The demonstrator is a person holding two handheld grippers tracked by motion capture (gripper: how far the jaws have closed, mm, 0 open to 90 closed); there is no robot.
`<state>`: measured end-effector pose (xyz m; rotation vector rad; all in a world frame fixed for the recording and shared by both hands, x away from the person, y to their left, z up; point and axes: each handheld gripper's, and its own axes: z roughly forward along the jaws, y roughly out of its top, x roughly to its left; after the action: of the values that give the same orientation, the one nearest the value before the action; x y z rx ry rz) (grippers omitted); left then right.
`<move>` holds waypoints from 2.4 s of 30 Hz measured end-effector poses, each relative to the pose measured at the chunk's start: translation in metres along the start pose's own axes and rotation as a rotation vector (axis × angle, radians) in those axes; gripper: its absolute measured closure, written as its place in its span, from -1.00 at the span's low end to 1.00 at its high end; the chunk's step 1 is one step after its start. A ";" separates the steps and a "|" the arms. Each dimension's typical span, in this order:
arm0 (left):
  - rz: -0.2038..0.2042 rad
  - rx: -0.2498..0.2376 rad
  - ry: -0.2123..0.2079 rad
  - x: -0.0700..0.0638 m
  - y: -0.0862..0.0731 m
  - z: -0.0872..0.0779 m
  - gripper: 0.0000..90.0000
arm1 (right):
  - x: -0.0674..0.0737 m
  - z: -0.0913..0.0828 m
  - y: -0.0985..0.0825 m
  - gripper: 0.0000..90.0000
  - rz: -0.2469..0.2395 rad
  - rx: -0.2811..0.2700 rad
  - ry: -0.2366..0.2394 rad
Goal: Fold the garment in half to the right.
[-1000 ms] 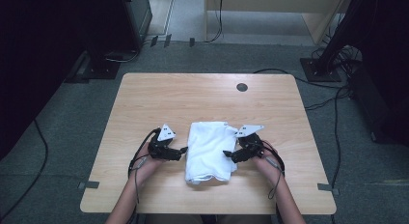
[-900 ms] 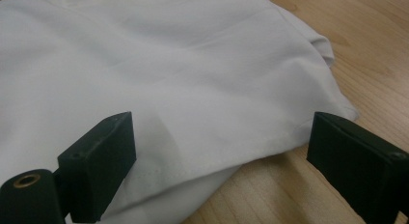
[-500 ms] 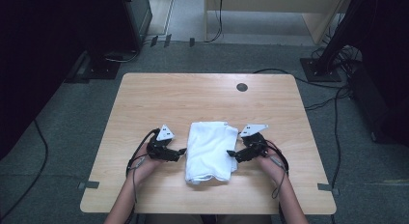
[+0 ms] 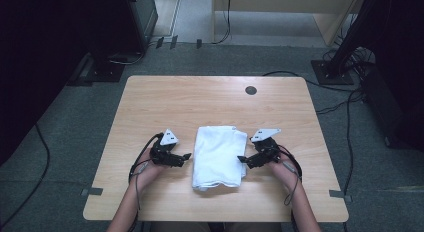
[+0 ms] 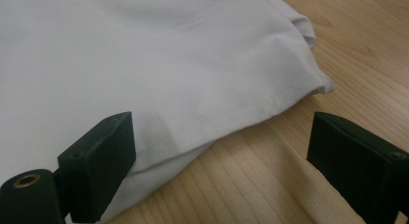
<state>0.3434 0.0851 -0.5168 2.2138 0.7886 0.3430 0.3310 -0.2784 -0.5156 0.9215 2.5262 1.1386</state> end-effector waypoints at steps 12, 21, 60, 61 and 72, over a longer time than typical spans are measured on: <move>-0.002 0.004 0.006 0.003 -0.002 -0.002 -0.57 | -0.012 -0.011 -0.007 -0.78 0.040 -0.023 -0.014; -0.007 0.007 0.010 0.006 -0.004 -0.004 -0.57 | -0.015 -0.013 -0.010 -0.78 0.039 -0.009 -0.032; -0.020 0.018 0.037 0.022 -0.015 -0.010 -0.57 | -0.026 -0.023 -0.017 -0.78 0.052 -0.001 -0.051; -0.019 0.017 0.036 0.023 -0.016 -0.010 -0.57 | -0.026 -0.023 -0.017 -0.78 0.053 -0.002 -0.051; -0.027 -0.006 0.042 0.028 -0.020 -0.011 -0.57 | -0.029 -0.026 -0.020 -0.78 0.060 0.003 -0.056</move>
<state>0.3509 0.1195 -0.5235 2.1945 0.8382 0.3789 0.3330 -0.3222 -0.5147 1.0217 2.4721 1.1106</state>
